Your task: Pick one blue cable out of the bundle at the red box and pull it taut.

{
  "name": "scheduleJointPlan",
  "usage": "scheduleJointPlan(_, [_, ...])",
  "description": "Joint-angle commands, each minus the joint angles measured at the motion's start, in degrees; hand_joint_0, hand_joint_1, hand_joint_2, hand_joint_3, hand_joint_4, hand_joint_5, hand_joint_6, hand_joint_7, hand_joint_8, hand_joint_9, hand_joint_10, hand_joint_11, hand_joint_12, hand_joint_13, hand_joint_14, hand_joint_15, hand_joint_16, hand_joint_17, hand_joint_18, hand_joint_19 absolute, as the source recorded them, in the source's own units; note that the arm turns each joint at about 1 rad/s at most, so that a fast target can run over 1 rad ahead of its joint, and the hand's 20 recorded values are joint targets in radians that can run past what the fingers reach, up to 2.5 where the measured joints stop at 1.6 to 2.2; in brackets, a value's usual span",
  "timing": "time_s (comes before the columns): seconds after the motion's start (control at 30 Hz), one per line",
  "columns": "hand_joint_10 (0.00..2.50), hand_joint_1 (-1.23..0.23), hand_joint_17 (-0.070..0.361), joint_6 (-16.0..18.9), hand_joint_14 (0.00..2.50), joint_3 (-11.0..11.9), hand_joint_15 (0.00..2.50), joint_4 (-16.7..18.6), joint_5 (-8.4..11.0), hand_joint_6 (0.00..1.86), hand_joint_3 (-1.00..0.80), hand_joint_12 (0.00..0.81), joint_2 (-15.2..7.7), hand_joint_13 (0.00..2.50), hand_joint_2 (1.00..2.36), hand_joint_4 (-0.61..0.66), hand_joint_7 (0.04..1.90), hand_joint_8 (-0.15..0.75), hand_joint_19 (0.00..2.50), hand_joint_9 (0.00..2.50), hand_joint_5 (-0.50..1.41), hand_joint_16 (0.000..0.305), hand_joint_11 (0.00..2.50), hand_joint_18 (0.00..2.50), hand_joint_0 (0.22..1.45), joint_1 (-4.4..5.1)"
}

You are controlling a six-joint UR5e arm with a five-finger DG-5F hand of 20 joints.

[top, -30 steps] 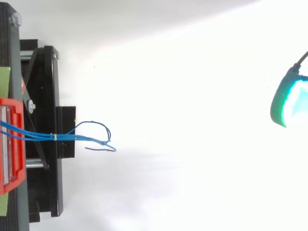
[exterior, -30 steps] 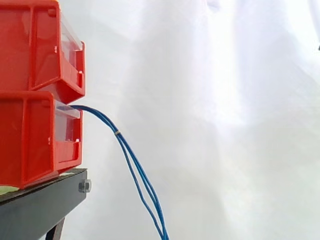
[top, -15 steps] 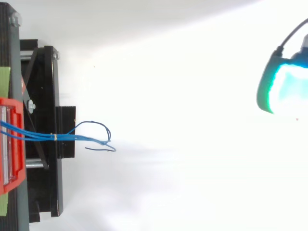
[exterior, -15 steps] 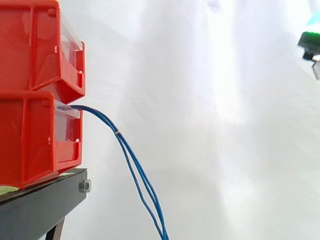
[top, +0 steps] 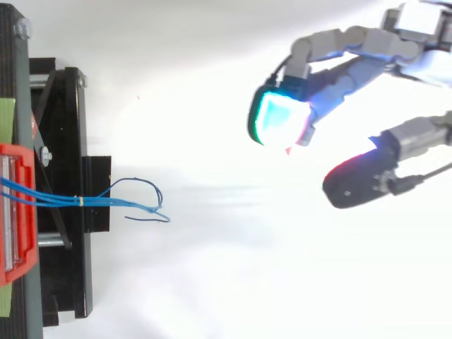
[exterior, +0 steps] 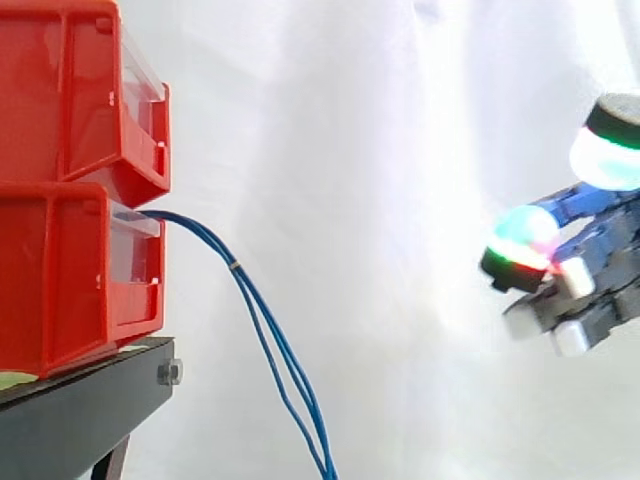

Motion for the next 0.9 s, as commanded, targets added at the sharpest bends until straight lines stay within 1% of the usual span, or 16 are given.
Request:
scheduleJointPlan(0.0, [0.02,-0.78,0.129,-0.6,0.01,0.2,0.24,7.9,1.87,0.50,-0.30,0.407,-3.7,0.56,1.01,0.22,1.31,0.328,0.34,0.76,-0.12,0.057,0.57,0.54,0.59,0.15])
scheduleJointPlan(0.03, [0.01,-0.78,0.129,-0.6,0.01,0.2,0.24,7.9,1.87,0.50,-0.30,0.407,-3.7,0.56,1.01,0.22,1.31,0.330,0.34,0.76,-0.12,0.057,0.58,0.54,0.59,0.15])
scheduleJointPlan(0.13, [0.02,-0.78,0.129,-2.5,0.01,1.0,0.25,13.3,3.01,0.50,-0.32,0.407,-6.4,0.56,1.01,0.23,1.32,0.325,0.35,0.76,-0.12,0.057,0.57,0.54,0.59,0.24])
scheduleJointPlan(0.17, [0.02,-0.77,0.129,-2.5,0.01,1.0,0.24,13.3,3.01,0.50,-0.33,0.406,-6.4,0.56,1.01,0.23,1.32,0.329,0.34,0.76,-0.12,0.057,0.57,0.54,0.58,0.24])
scheduleJointPlan(0.2, [0.01,-0.77,0.129,-3.2,0.01,2.4,0.24,14.1,3.27,0.50,-0.35,0.408,-7.8,0.56,1.01,0.24,1.31,0.328,0.35,0.76,-0.12,0.057,0.58,0.54,0.58,0.33])
scheduleJointPlan(0.27, [0.01,-0.76,0.130,-3.3,0.01,4.4,0.24,13.9,3.10,0.51,-0.36,0.408,-9.3,0.56,1.01,0.24,1.31,0.333,0.34,0.76,-0.12,0.058,0.58,0.54,0.58,0.33])
scheduleJointPlan(0.33, [0.01,-0.75,0.130,-3.4,0.01,5.1,0.24,13.7,3.19,0.51,-0.39,0.409,-9.9,0.56,1.01,0.25,1.30,0.331,0.35,0.77,-0.12,0.058,0.58,0.54,0.57,0.33])
scheduleJointPlan(0.4, [0.01,-0.74,0.132,-3.6,0.01,6.7,0.24,13.4,3.27,0.50,-0.44,0.413,-11.1,0.57,1.00,0.27,1.29,0.335,0.35,0.77,-0.12,0.059,0.57,0.54,0.55,0.33])
scheduleJointPlan(0.47, [0.01,-0.71,0.135,-3.7,0.01,8.0,0.24,13.6,3.10,0.50,-0.50,0.418,-12.4,0.56,1.00,0.32,1.18,0.336,0.34,0.78,-0.12,0.060,0.55,0.53,0.53,0.33])
scheduleJointPlan(0.53, [0.02,-0.69,0.137,-3.5,0.01,9.2,0.25,13.7,2.92,0.50,-0.50,0.422,-13.8,0.57,1.00,0.32,1.16,0.340,0.34,0.91,-0.12,0.061,0.72,0.53,0.52,0.33])
scheduleJointPlan(0.57, [0.02,-0.67,0.138,-3.5,0.01,9.7,0.28,13.7,2.92,0.50,-0.50,0.427,-14.2,0.61,1.00,0.31,1.15,0.340,0.35,1.03,-0.12,0.061,1.09,0.53,0.51,0.24])
scheduleJointPlan(0.6, [0.02,-0.67,0.139,-3.5,0.01,10.7,0.33,13.7,2.92,0.50,-0.50,0.432,-15.2,0.64,1.00,0.31,1.15,0.336,0.35,1.08,-0.12,0.062,1.25,0.54,0.51,0.24])
scheduleJointPlan(0.7, [0.01,-0.67,0.140,-3.4,0.01,12.6,0.33,13.9,2.84,0.50,-0.50,0.437,-16.7,0.64,1.00,0.31,1.14,0.334,0.35,1.08,-0.12,0.062,1.28,0.55,0.51,0.24])
scheduleJointPlan(0.77, [0.01,-0.67,0.140,-3.4,0.01,14.6,0.32,14.0,2.57,0.50,-0.50,0.440,-18.6,0.64,1.00,0.32,1.14,0.337,0.35,1.07,-0.12,0.062,1.28,0.55,0.51,0.15])
scheduleJointPlan(0.83, [0.01,-0.67,0.140,-3.2,0.01,16.1,0.32,13.7,2.31,0.50,-0.50,0.441,-19.4,0.64,1.00,0.32,1.13,0.337,0.35,1.06,-0.12,0.062,1.27,0.55,0.51,0.15])
scheduleJointPlan(0.87, [0.01,-0.68,0.141,-3.1,0.01,17.5,0.32,13.8,1.87,0.50,-0.50,0.440,-20.5,0.63,1.00,0.32,1.13,0.341,0.35,1.03,-0.12,0.063,1.25,0.55,0.50,0.07])
